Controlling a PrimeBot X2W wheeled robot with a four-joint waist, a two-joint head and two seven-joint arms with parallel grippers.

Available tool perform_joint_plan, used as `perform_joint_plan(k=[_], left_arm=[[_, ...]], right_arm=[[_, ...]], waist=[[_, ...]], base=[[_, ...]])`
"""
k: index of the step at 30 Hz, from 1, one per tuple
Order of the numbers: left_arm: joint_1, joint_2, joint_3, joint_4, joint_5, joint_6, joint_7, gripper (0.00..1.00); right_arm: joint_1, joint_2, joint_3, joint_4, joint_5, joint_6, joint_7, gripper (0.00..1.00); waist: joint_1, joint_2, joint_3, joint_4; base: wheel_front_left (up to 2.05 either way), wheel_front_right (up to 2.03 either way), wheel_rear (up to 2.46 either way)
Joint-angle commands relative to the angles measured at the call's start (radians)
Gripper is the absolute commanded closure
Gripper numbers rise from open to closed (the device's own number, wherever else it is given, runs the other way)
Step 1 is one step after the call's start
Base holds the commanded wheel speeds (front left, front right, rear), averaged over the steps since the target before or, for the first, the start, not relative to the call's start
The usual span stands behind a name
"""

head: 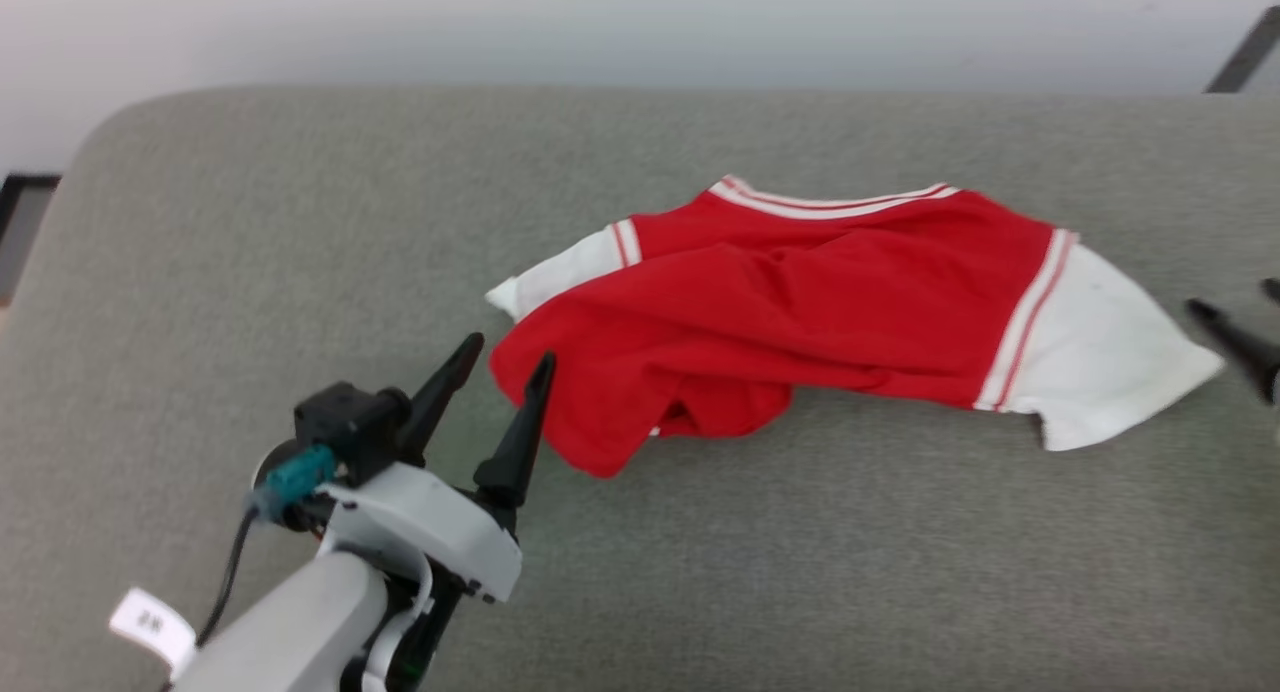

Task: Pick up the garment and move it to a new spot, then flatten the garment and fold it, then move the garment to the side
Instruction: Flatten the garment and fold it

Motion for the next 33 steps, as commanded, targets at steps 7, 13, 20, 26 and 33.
perform_joint_plan(k=[7, 13, 20, 26, 33], left_arm=[[0.084, -0.021, 0.109, -0.093, 0.116, -0.001, 0.0, 0.0], [0.093, -0.035, 0.145, -0.108, 0.151, -0.016, 0.0, 0.0], [0.067, -0.002, 0.177, -0.124, 0.17, -0.036, 0.005, 0.0], [-0.087, 0.075, 0.161, -0.133, 0.196, -0.118, 0.121, 0.0], [-0.404, 0.053, 0.114, 0.028, 0.056, -0.302, 0.409, 0.0]], right_arm=[[-0.178, -0.102, 0.145, 0.177, 0.047, -0.001, 0.061, 0.0], [-0.269, -0.107, 0.24, 0.268, 0.05, -0.001, 0.066, 0.0], [-0.309, -0.093, 0.386, 0.305, 0.129, 0.0, 0.12, 0.58], [-0.358, -0.115, 0.457, 0.308, 0.169, -0.001, 0.094, 1.0], [-0.44, -0.104, 0.525, 0.275, 0.212, -0.001, 0.066, 1.0]], waist=[[0.0, 0.0, 0.134, 0.097], [0.0, 0.0, 0.175, 0.11], [0.0, 0.0, 0.195, 0.094], [0.0, 0.0, 0.211, 0.071], [0.0, 0.0, 0.27, 0.032]], base=[[0.0, 0.0, 0.0], [0.0, 0.0, 0.0], [0.0, 0.0, 0.0], [0.0, 0.0, 0.0], [0.0, 0.0, 0.0]])
